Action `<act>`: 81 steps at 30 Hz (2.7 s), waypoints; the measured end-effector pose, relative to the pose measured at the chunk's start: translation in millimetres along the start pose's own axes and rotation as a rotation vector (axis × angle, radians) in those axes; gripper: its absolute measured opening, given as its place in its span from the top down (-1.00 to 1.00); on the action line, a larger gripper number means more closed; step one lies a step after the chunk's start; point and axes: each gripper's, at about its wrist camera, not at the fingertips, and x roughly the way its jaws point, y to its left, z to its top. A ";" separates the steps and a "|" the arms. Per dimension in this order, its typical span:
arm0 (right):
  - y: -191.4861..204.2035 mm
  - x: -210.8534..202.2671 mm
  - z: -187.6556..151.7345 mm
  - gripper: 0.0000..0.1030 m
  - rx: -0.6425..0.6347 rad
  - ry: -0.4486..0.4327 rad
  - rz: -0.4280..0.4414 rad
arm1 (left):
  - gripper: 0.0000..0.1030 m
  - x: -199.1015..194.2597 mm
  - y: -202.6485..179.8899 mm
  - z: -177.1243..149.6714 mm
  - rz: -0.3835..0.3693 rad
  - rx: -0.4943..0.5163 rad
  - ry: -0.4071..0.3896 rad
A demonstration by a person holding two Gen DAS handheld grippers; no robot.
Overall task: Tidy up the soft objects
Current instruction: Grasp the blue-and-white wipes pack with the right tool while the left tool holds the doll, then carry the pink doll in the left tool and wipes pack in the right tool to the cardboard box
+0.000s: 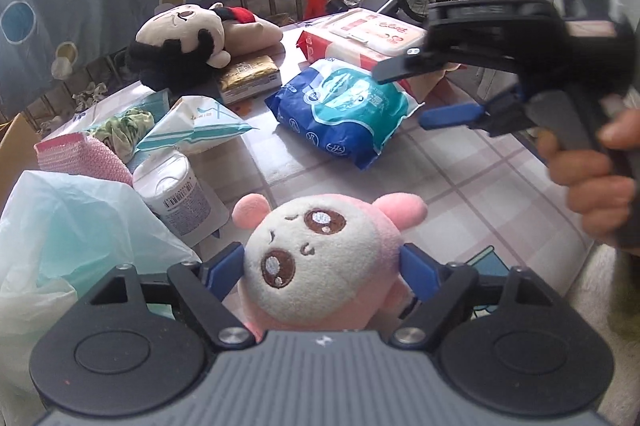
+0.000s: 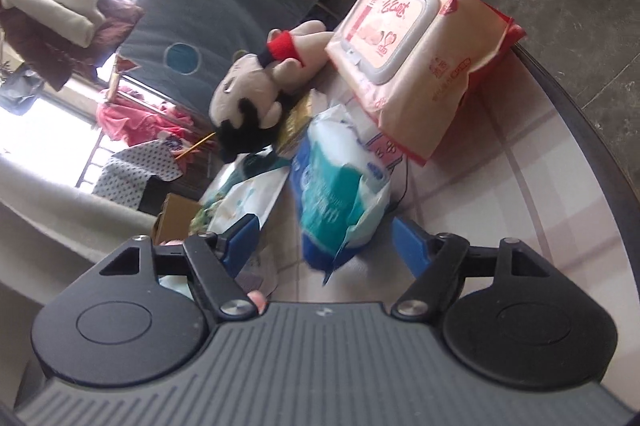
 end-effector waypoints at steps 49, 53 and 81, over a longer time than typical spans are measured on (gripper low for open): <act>10.4 -27.8 -46.4 -0.69 -0.290 0.206 -0.144 | -0.84 6.2 13.1 -12.6 -0.039 -0.220 -0.004; 15.0 -23.5 -45.4 -0.65 -0.316 0.239 -0.150 | -0.85 9.6 13.1 -9.2 -0.042 -0.200 -0.004; -2.7 -114.8 -61.9 0.36 -0.027 0.113 0.036 | -0.68 -62.8 18.8 -14.9 -0.170 -0.206 -0.142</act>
